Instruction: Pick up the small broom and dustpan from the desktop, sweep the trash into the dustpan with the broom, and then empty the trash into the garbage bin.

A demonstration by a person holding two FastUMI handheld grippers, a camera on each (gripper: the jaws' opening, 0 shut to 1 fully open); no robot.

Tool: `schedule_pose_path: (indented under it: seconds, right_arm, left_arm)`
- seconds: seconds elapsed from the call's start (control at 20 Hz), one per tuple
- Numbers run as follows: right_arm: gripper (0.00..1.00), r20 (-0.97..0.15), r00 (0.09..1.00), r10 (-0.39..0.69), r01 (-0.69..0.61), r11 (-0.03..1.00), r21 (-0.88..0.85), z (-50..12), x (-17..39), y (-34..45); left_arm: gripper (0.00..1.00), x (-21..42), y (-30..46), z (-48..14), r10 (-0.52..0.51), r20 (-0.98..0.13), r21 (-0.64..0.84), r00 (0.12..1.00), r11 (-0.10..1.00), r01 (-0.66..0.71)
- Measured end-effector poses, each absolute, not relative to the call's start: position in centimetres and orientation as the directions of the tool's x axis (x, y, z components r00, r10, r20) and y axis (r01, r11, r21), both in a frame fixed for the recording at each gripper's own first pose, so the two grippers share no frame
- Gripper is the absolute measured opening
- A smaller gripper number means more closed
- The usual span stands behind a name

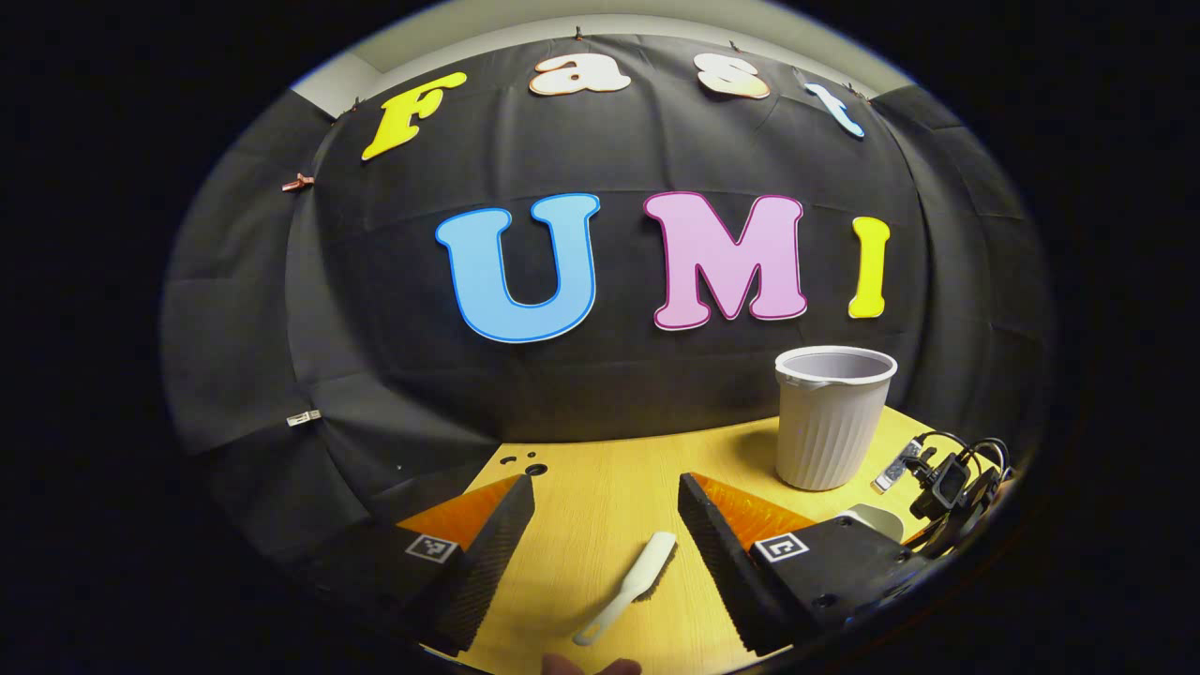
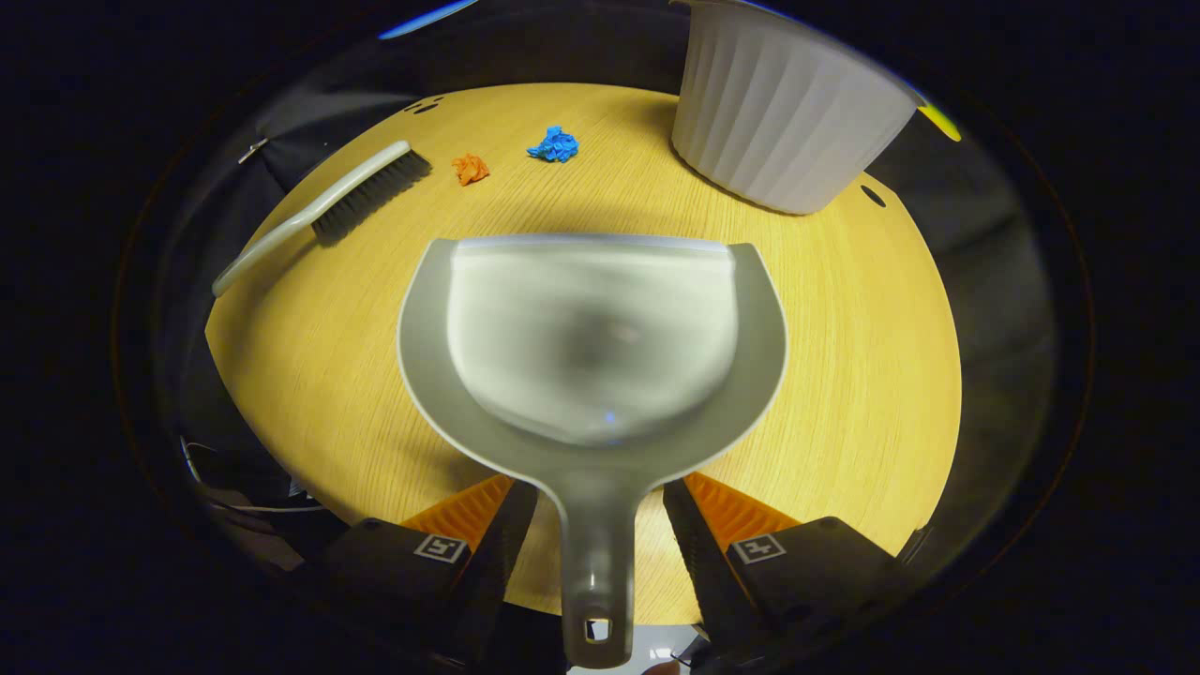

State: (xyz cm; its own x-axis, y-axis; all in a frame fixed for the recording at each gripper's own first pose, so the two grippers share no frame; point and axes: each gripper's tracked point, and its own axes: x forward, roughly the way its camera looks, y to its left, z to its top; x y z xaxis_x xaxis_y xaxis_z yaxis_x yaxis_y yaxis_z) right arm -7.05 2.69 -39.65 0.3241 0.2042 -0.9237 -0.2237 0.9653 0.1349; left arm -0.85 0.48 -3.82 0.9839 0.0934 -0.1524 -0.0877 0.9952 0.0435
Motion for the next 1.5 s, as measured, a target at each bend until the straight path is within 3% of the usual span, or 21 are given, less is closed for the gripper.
schedule_pose_path:
  seconds: [0.1, 0.25, 0.35, 0.4, 0.45, 0.5, 0.65, 0.9, 1.15, 1.5]
  right_arm:
    - [0.85, -0.931, 0.295, 0.215, -0.209, 0.965, 0.157, -40.0, -6.9, 2.9]
    - [0.73, -0.935, 0.276, 0.222, -0.167, 0.969, 0.181, -40.0, -6.4, 2.8]
    - [0.57, -0.931, 0.286, 0.227, -0.165, 0.969, 0.185, -40.3, -6.0, 2.6]
    - [0.41, -0.931, 0.288, 0.226, -0.171, 0.968, 0.182, -39.9, -6.1, 2.5]
    - [0.38, -0.928, 0.296, 0.226, -0.187, 0.967, 0.175, -39.8, -6.0, 2.4]
    - [0.43, -0.926, 0.298, 0.23, -0.199, 0.964, 0.176, -39.9, -6.1, 2.5]
    - [0.36, -0.905, 0.33, 0.269, -0.254, 0.948, 0.19, -38.9, -6.4, 2.4]
    - [0.36, -0.879, 0.38, 0.286, -0.3, 0.938, 0.176, -37.1, -6.8, 1.0]
    - [0.36, -0.862, 0.414, 0.291, -0.284, 0.941, 0.181, -35.7, -7.2, -0.3]
    - [0.36, -0.867, 0.41, 0.282, -0.304, 0.939, 0.162, -35.2, -7.8, -1.7]
  left_arm:
    - [0.99, -0.8, 0.5, -4.2, 0.101, -0.16, 0.039, 0.982, 0.995, -0.096]
    - [0.99, -0.7, 0.6, -4.6, 0.117, -0.17, 0.034, 0.978, 0.993, -0.112]
    - [0.99, -0.7, 0.7, -5.2, 0.132, -0.185, 0.032, 0.974, 0.991, -0.128]
    - [0.99, -0.6, 0.7, -5.4, 0.137, -0.194, 0.029, 0.972, 0.991, -0.133]
    - [0.99, -0.1, 0.8, -5.7, 0.141, -0.205, 0.023, 0.969, 0.99, -0.139]
    - [0.99, 0.1, 1.0, -6.4, 0.148, -0.226, 0.018, 0.963, 0.989, -0.148]
    - [0.97, 0.8, 1.3, -8.4, 0.125, -0.291, 0.004, 0.949, 0.992, -0.129]
    - [0.97, 1.8, -0.1, -13.8, -0.03, -0.467, -0.007, 0.884, 1.0, 0.03]
    - [1.0, 2.2, -0.1, -21.3, -0.115, -0.668, -0.067, 0.735, 0.993, 0.095]
    - [0.9, 2.3, -1.2, -28.9, -0.192, -0.852, -0.096, 0.486, 0.972, 0.215]
